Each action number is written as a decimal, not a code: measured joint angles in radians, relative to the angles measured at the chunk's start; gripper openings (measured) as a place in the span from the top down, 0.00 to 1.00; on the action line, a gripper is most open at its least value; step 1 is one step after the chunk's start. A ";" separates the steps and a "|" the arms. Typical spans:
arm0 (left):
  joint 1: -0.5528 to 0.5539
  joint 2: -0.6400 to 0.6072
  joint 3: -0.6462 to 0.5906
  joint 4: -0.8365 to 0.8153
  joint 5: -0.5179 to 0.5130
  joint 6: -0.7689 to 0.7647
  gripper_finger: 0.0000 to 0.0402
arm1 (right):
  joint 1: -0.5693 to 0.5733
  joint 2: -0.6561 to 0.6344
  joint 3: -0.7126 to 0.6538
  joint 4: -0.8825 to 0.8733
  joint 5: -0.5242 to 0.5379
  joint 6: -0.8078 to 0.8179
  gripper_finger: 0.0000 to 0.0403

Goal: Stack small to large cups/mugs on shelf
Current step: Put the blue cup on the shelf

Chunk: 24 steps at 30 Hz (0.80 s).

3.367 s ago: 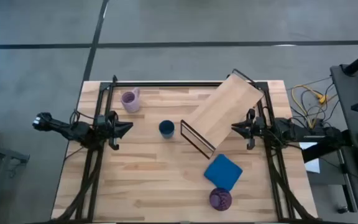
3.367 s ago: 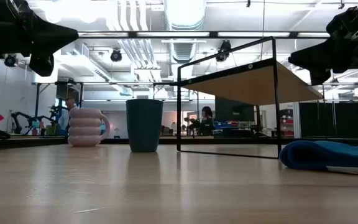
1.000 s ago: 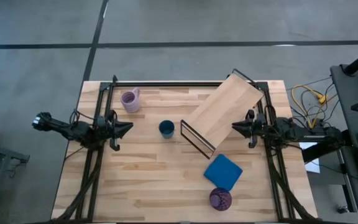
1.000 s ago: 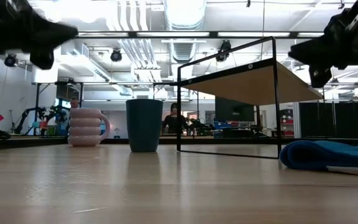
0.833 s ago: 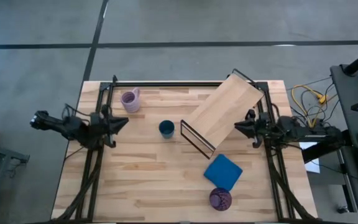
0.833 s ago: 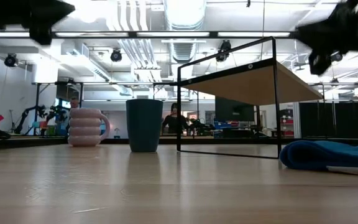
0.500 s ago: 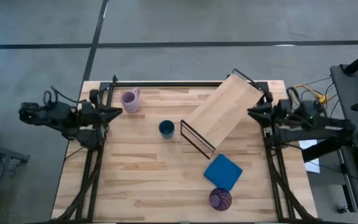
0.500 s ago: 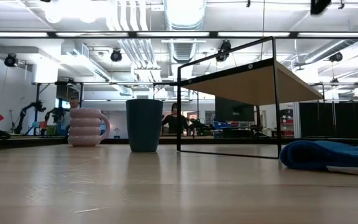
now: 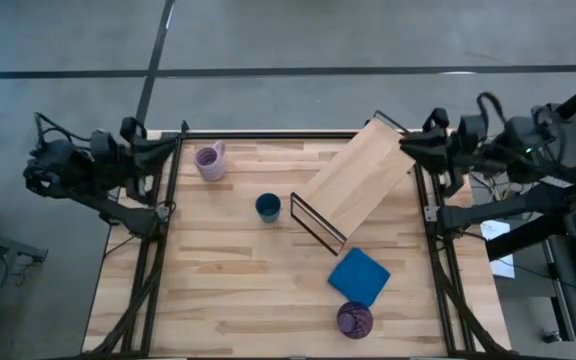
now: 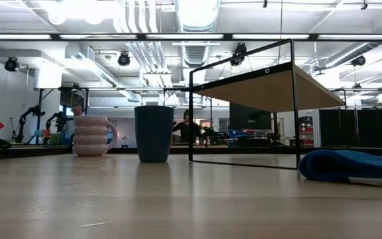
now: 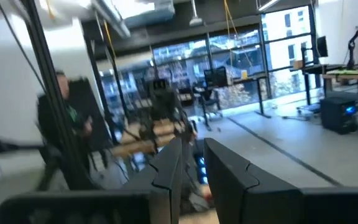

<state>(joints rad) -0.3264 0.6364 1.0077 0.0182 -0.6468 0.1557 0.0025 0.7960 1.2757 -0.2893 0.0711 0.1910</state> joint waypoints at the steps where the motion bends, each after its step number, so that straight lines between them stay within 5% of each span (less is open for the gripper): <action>1: 0.000 0.000 0.000 -0.011 -0.038 0.007 0.95 | 0.000 0.018 0.034 -0.012 0.000 -0.004 0.84; 4: 0.001 0.005 0.000 -0.135 -0.121 -0.055 0.95 | 0.000 0.066 0.125 -0.111 0.000 -0.040 0.84; 10: 0.006 0.046 -0.001 -0.461 -0.122 -0.334 0.95 | -0.001 0.140 0.227 -0.366 0.013 -0.021 0.84; 16: 0.011 0.176 0.028 -0.518 -0.065 -0.360 0.95 | -0.001 0.195 0.223 -0.445 0.016 0.019 0.84; 21: 0.063 0.326 0.194 -0.777 0.179 -0.487 0.95 | -0.001 0.242 0.222 -0.458 0.016 0.019 0.84; 24: 0.091 0.423 0.329 -0.994 0.219 -0.513 0.95 | -0.001 0.259 0.222 -0.458 0.016 0.018 0.84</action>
<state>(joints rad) -0.2353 1.0596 1.3371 -0.9754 -0.4280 -0.3576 0.0017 1.0552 1.4979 -0.7471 0.0875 0.2087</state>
